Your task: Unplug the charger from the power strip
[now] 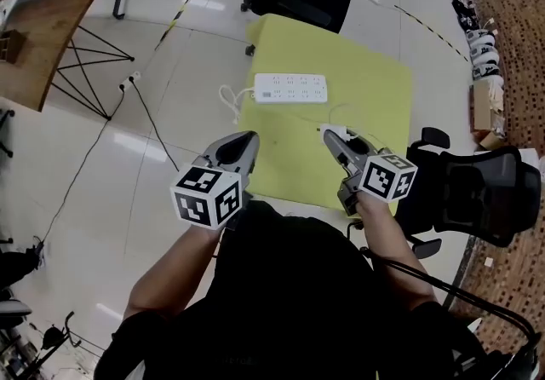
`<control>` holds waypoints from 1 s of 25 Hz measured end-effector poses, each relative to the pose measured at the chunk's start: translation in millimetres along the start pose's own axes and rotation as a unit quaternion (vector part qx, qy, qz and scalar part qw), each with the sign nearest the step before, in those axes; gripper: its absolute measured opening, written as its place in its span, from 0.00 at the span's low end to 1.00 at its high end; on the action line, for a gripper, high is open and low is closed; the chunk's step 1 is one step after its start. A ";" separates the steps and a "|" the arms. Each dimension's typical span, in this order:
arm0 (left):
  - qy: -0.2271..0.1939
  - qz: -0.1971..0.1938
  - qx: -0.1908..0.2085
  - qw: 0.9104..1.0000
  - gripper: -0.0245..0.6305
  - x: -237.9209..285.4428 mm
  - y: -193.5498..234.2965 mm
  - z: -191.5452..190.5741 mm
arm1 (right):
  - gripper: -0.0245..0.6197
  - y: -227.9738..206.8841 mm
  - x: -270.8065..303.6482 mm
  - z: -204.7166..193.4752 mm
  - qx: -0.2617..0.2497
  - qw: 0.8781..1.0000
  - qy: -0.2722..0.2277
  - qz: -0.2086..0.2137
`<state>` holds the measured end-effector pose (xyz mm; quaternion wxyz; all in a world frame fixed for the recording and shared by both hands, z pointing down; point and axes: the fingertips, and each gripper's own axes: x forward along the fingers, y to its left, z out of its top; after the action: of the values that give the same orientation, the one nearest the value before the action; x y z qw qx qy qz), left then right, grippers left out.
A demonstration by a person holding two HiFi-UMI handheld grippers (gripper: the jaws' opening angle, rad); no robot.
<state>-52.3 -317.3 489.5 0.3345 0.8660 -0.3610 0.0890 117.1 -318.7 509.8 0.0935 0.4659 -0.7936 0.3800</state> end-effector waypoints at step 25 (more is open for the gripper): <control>-0.044 0.055 0.019 0.997 0.04 -11.3 -197.9 -84.8 | 0.25 -29.1 -210.7 -42.0 -0.008 0.990 -0.089 0.112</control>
<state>82.4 -154.3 447.6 0.2966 0.8541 -0.4206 0.0757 247.6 -157.0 448.0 -0.0165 0.4055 -0.8488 0.3389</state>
